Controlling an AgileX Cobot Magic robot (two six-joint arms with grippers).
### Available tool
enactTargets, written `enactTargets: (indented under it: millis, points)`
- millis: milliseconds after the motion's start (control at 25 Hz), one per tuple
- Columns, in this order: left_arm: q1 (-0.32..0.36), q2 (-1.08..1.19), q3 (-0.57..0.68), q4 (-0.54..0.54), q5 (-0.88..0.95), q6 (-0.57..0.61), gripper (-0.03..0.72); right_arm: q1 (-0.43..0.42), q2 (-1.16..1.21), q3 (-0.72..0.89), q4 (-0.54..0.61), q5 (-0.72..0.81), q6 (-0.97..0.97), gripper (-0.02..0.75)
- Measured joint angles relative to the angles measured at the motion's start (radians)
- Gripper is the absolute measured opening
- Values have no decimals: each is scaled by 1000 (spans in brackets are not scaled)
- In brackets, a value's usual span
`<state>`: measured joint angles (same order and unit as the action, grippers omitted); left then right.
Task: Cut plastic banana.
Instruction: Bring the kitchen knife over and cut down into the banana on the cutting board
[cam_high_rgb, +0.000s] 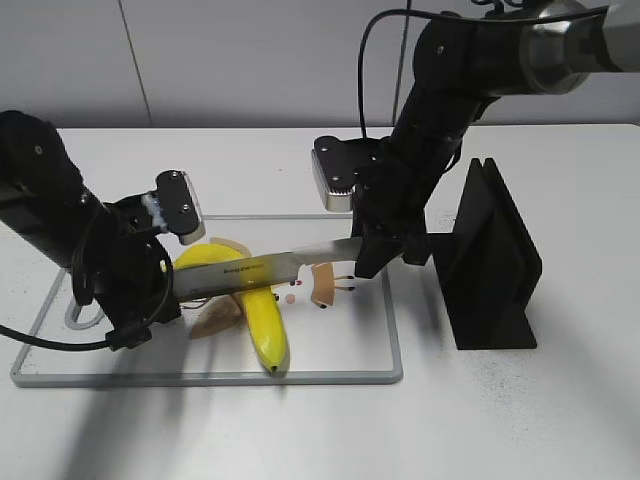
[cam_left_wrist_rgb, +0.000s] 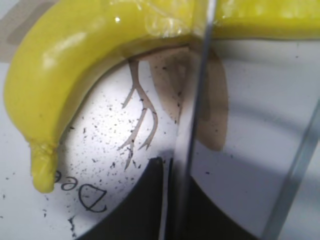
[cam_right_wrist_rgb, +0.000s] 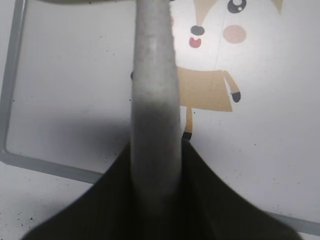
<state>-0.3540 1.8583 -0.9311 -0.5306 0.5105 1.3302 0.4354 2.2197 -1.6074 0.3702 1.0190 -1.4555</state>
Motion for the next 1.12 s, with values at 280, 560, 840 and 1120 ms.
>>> enactTargets:
  millis: [280, 560, 840, 1120]
  points:
    - [-2, -83, -30, 81, 53, -6, -5, 2, -49, -7, -16, 26, 16, 166]
    - [-4, -228, -89, 133, 173, -8, -5, 2, -179, -8, -27, 72, 53, 166]
    - [-5, -299, -95, 126, 219, -9, -6, 3, -266, -8, -27, 94, 62, 164]
    - [-5, -300, -95, 131, 250, 24, 232, 2, -266, -8, -52, 97, 72, 163]
